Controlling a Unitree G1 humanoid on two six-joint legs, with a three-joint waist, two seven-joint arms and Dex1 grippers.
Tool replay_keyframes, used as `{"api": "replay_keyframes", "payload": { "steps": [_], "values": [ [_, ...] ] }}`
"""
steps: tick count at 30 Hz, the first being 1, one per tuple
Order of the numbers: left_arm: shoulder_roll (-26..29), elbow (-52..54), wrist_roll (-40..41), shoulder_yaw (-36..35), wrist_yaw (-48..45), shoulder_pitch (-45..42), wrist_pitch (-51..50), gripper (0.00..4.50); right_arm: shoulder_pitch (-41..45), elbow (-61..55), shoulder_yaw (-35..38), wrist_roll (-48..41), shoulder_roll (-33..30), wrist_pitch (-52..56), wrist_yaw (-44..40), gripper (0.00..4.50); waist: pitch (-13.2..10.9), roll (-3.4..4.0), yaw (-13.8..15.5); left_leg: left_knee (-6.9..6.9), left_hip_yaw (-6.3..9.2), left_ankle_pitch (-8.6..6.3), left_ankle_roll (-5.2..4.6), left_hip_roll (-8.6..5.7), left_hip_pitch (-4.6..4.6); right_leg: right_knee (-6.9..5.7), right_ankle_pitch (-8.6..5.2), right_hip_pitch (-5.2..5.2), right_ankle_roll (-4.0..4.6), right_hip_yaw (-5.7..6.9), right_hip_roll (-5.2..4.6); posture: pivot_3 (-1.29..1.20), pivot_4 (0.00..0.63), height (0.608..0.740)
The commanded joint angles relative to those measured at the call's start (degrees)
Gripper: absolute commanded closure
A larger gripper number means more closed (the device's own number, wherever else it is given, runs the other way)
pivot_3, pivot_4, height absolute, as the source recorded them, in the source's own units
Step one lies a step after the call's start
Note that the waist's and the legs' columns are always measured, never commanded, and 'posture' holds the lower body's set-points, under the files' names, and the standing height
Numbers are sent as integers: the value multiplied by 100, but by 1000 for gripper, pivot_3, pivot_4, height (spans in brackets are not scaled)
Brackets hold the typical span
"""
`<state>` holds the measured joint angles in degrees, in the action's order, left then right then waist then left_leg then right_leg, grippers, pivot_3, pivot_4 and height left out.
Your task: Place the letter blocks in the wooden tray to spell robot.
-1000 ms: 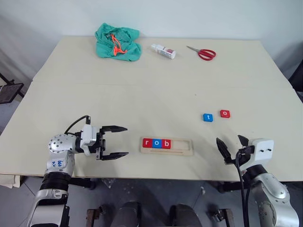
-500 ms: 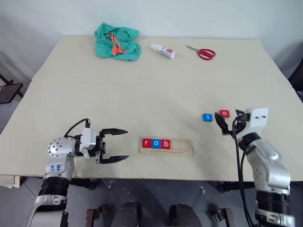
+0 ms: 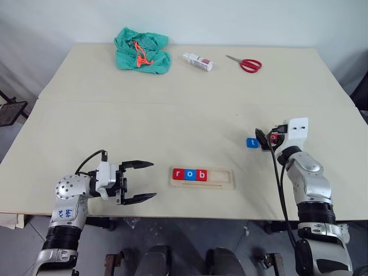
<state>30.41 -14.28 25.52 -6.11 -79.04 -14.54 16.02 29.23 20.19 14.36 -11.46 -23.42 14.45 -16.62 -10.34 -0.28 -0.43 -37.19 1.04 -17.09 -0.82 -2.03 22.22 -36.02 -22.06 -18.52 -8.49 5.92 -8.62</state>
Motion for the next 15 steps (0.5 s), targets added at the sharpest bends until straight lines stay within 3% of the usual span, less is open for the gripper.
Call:
{"api": "replay_keyframes", "payload": {
  "steps": [1, 15],
  "values": [
    [82, 202, 120, -110, 78, 83, 0, 0, 18, -350, 145, -49, -118, 340, 190, 15, 0, 0, -1, 0, -1, 0, 0, 0, 0, 0, 0, 0, 0, 0, 0, 0, 150, 740],
    [38, 121, 94, -84, 149, 15, 55, 0, -54, -628, 330, -127, -92, 1161, 516, 15, 0, 1, 0, 1, -2, 0, 0, 0, 0, 1, 0, -1, 0, -1, 0, 0, 150, 740]
  ]
}}
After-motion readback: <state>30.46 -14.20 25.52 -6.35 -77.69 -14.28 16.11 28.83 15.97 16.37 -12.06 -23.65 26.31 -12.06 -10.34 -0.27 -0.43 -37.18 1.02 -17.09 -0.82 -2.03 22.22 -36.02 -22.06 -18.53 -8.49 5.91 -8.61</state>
